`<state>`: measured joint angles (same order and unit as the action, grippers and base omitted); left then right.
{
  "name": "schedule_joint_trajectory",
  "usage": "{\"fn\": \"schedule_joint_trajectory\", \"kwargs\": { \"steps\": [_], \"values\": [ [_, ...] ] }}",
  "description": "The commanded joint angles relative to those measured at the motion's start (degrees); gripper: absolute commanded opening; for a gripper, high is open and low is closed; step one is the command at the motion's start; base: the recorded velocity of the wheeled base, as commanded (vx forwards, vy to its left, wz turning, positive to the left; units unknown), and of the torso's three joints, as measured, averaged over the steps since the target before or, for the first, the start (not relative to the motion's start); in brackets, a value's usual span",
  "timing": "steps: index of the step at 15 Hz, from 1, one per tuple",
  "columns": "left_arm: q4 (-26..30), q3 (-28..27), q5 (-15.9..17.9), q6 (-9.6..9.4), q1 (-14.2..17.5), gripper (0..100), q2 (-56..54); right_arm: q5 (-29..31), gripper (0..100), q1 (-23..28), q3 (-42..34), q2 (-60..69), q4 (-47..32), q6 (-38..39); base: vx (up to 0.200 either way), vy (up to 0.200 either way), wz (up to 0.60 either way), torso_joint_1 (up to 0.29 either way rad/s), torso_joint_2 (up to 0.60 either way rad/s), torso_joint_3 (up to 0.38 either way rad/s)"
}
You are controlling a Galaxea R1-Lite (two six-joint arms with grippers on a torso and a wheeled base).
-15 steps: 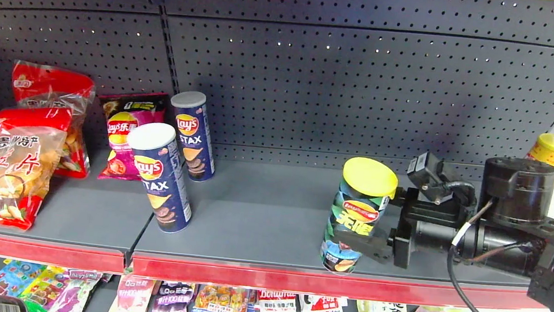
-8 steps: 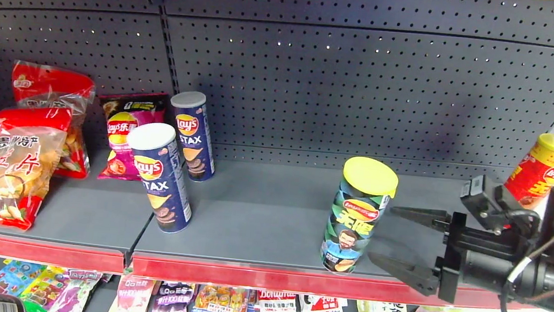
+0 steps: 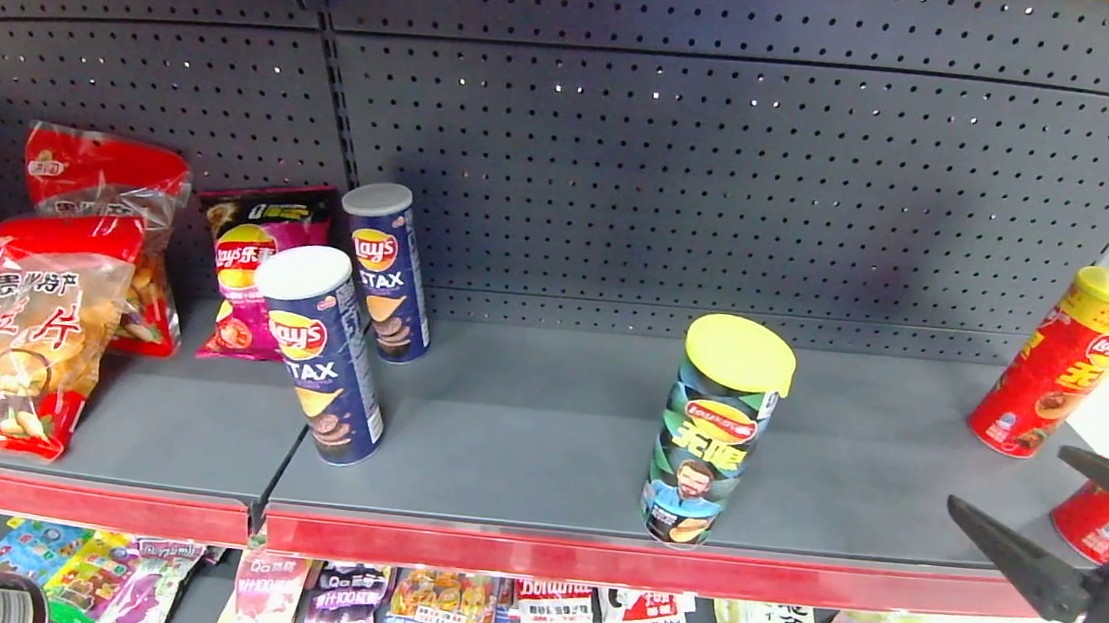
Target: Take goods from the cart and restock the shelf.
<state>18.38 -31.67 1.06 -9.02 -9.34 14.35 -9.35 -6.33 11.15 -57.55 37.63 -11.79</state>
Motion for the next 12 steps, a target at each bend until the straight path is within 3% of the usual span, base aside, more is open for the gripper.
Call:
{"fn": "schedule_joint_trajectory", "kwargs": {
  "steps": [1,3,4,5,7,8,12],
  "values": [
    [-0.45,-0.76,0.43,-0.12,-0.59,0,0.42,1.00,100,7.29,-0.08,13.96,-9.86,-0.87,0.000,0.000,0.00,0.000,0.00,0.000],
    [-0.45,-0.76,0.52,-0.12,-0.59,0,0.42,0.91,100,8.00,2.20,20.73,-21.02,-1.13,0.000,0.000,0.00,0.000,0.00,0.000],
    [-0.45,-0.94,0.52,-0.82,-0.68,0,0.51,0.82,100,8.00,4.58,24.77,-29.11,-1.04,0.000,0.000,0.00,0.000,0.00,0.000],
    [-0.45,-0.94,0.52,-1.97,-0.68,0,0.42,0.91,100,8.08,4.93,26.79,-32.27,-0.69,0.000,0.000,0.00,0.000,0.00,0.000],
    [-0.45,-1.02,0.52,-3.46,-0.68,0,0.42,0.82,100,8.17,4.67,28.72,-32.71,-0.69,0.000,0.000,0.00,0.000,0.00,0.000],
    [-0.45,-1.02,0.43,-3.55,-0.68,0,0.42,1.00,100,8.17,4.67,28.90,-32.80,-0.69,0.000,0.000,-0.60,0.002,0.00,0.002],
    [-0.45,-0.94,0.43,-3.72,-0.59,0,0.07,1.70,100,8.44,4.58,29.60,-32.89,-0.78,0.000,0.000,0.00,0.000,0.00,0.000]
  ]
}}
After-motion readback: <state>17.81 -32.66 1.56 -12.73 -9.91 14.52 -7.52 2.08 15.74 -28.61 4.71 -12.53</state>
